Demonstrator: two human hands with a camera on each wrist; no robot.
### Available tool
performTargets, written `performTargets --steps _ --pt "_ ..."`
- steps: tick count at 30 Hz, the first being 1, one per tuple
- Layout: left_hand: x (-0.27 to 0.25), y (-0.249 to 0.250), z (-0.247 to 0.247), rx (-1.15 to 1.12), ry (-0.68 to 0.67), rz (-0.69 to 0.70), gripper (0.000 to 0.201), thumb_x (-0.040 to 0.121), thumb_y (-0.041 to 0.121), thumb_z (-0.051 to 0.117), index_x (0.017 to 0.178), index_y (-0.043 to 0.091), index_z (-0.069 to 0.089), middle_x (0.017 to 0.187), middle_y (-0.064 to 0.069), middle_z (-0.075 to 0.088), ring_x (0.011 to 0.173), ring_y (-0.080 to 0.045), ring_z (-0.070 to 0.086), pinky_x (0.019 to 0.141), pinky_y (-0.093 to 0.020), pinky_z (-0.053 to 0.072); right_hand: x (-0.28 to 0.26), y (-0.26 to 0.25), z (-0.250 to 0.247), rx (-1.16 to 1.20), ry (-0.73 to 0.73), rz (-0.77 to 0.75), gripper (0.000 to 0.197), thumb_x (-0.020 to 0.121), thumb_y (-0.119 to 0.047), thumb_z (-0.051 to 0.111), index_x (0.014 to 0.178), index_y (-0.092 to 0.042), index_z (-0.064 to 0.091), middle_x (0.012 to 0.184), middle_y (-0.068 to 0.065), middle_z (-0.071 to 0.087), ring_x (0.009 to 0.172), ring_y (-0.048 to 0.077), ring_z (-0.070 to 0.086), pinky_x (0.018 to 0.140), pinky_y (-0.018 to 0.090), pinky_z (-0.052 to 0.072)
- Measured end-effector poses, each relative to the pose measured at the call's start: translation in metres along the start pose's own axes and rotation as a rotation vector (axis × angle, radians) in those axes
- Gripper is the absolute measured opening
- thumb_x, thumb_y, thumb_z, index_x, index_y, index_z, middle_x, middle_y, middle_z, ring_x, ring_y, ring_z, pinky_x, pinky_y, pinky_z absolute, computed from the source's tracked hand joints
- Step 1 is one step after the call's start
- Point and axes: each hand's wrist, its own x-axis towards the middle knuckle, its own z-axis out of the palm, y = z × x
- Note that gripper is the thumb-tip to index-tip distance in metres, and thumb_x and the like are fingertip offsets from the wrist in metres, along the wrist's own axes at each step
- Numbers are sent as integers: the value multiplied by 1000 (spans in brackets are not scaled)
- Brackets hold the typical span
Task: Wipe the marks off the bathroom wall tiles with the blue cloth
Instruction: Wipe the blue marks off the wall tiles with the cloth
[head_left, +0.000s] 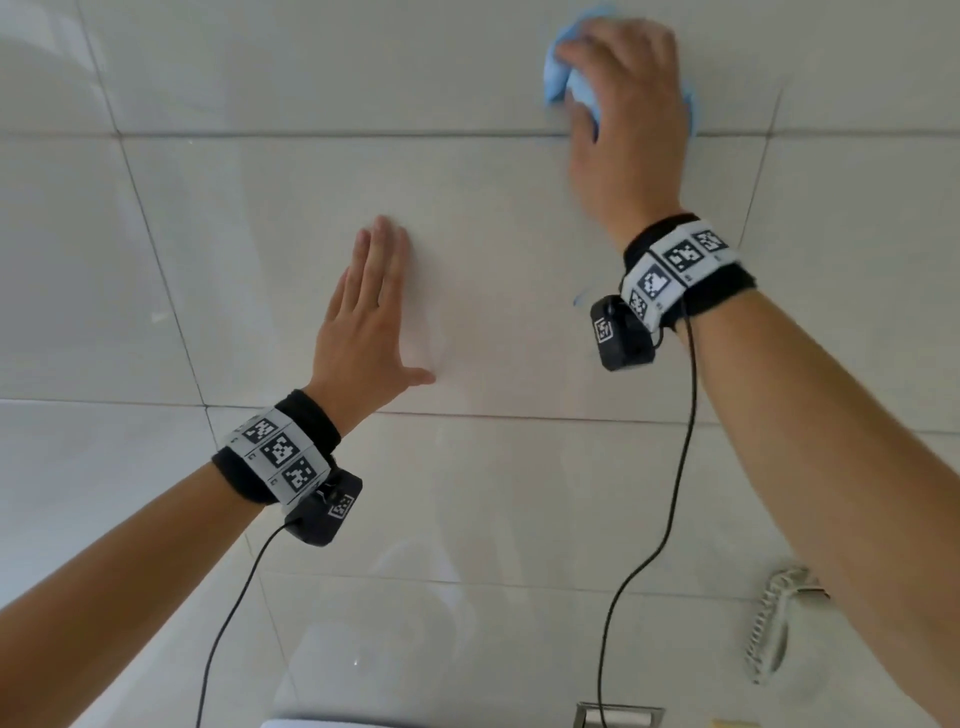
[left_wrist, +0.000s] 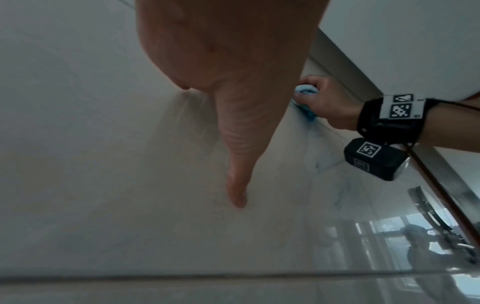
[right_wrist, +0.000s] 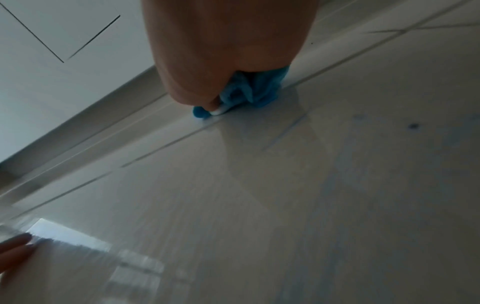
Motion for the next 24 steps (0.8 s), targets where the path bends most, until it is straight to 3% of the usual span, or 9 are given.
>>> performTargets --steps 3,6,10,13,15,17,20,22,24 --pt "2 11 7 -21 13 -14 168 49 51 101 166 9 -12 175 -6 -16 162 -24 -13 132 -41 8 -28 -11 10 -3 17 -3 44 86 0 56 125 -15 69 135 1 64 127 31 51 106 36 43" --pt "3 12 12 -21 25 -30 169 46 54 101 166 8 -10 175 -6 -14 162 -24 -10 132 -40 8 -113 -29 31 0 -122 -142 48 89 1 55 135 -9 64 141 11 62 134 32 43 117 46 31" --pt "0 8 13 -10 25 -20 167 47 57 99 166 8 -7 176 -6 -10 163 -24 -7 132 -40 10 -264 -52 41 20 -407 -331 53 92 2 47 141 -12 63 147 4 60 137 28 43 119 42 30" --pt "-1 7 12 -12 17 -10 165 49 56 99 166 8 -7 176 -6 -11 163 -24 -8 132 -41 10 -308 -58 36 44 -444 -403 49 101 6 37 135 -12 67 142 0 62 135 25 46 113 39 40" --pt "-2 8 10 -1 14 -10 164 50 57 98 166 9 -8 175 -6 -12 162 -24 -9 132 -43 10 -299 -50 35 25 -461 -491 45 102 4 40 134 -11 67 140 2 63 133 26 49 111 39 45" --pt "-3 10 9 4 5 -16 164 51 56 98 166 9 -9 175 -5 -13 162 -24 -10 132 -44 12 -277 -38 33 26 -477 -498 43 96 0 56 136 -11 65 142 5 63 132 28 54 108 44 50" --pt "-4 15 8 0 1 -29 165 51 52 100 166 10 -11 175 -6 -15 162 -24 -11 132 -42 10 -206 -13 22 24 -354 -267 49 91 1 66 139 -10 63 143 11 62 134 30 53 112 46 42" --pt "-2 22 6 -10 -8 -24 166 52 51 101 166 11 -13 175 -6 -18 162 -24 -13 131 -40 8 -131 8 6 -36 -191 -109 47 89 0 62 134 -14 66 140 8 63 130 29 45 109 43 37" --pt "1 34 3 -27 -9 -8 167 51 51 101 166 11 -13 175 -5 -18 162 -25 -13 130 -40 7 -57 29 -13 -30 -53 10 46 83 0 57 125 -16 69 133 4 65 123 30 49 105 35 38"
